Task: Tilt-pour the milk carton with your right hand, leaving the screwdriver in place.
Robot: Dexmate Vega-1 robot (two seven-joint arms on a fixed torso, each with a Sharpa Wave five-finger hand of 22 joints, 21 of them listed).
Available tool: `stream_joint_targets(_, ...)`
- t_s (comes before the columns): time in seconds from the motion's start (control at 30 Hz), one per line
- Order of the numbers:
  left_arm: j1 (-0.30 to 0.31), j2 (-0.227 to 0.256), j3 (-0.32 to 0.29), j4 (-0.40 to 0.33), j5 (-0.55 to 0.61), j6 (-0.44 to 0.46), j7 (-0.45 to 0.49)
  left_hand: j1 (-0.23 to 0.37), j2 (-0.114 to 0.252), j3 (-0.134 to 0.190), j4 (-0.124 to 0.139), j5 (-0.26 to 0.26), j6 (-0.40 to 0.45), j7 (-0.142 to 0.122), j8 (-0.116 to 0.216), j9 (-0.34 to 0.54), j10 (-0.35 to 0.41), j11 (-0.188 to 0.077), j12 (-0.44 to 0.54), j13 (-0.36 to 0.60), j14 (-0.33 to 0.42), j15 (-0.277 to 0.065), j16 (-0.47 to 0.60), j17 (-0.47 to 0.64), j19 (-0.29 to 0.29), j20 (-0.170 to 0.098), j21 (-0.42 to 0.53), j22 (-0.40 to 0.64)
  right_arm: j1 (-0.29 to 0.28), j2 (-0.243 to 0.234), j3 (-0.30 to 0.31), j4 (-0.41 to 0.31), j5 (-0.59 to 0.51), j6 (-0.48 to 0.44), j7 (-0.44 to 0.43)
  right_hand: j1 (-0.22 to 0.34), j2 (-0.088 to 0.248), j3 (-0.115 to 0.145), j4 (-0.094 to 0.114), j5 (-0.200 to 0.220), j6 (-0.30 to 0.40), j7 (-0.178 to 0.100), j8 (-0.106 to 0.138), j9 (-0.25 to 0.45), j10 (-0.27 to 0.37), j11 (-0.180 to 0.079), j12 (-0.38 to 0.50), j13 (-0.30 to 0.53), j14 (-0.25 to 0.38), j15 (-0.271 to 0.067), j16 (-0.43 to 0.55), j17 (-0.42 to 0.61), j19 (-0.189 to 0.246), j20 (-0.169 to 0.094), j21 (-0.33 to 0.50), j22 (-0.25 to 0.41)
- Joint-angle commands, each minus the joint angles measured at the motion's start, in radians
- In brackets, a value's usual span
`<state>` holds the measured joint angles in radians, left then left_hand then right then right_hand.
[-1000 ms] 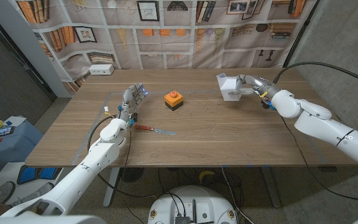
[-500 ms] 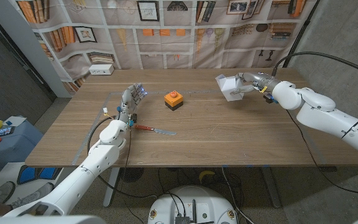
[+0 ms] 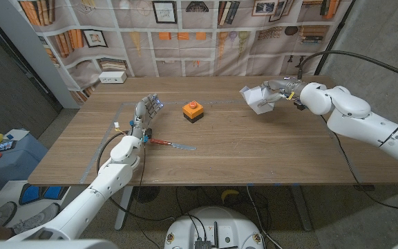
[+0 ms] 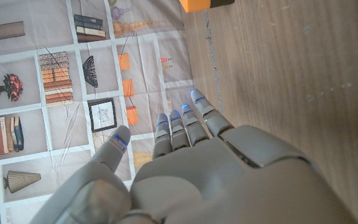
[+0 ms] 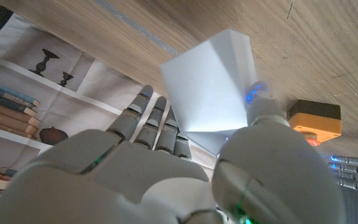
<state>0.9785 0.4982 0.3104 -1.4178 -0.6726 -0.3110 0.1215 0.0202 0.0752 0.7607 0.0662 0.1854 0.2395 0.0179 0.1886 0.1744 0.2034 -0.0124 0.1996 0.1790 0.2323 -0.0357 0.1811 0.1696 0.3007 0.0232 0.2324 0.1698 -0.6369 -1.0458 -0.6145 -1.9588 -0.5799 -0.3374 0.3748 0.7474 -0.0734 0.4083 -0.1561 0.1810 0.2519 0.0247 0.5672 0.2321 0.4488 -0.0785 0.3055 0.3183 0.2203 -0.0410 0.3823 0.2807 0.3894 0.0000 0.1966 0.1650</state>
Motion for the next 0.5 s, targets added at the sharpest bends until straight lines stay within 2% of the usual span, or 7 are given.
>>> stream_joint_targets(0.03,0.020,0.004,-0.002,-0.016,-0.005,-0.001,0.002,-0.002,0.062,0.007,0.004,0.005,0.009,0.001,-0.002,0.004,0.004,0.003,-0.002,0.006,0.007,0.002,0.000,0.003,0.008,0.000,-0.005,0.004,0.057,0.010,-0.041,-0.034,-0.137,-0.045,0.169,0.002,0.001,-0.007,0.001,0.000,0.000,0.002,0.001,0.001,-0.002,0.002,-0.009,0.006,0.001,-0.010,0.003,0.002,-0.003,0.003,0.001,0.005)
stream_joint_targets(0.5,0.028,0.009,-0.002,-0.023,-0.010,-0.001,-0.008,-0.002,0.062,0.008,0.006,0.005,0.010,0.002,-0.003,0.004,0.005,0.003,-0.002,0.006,0.009,0.004,0.001,0.003,0.011,0.001,-0.008,0.005,0.116,0.037,-0.080,-0.029,-0.301,0.005,0.330,0.003,-0.002,-0.011,-0.001,0.002,0.009,-0.002,0.004,0.000,0.001,-0.006,-0.012,0.009,0.003,-0.010,0.003,0.001,-0.010,0.008,-0.003,0.005)
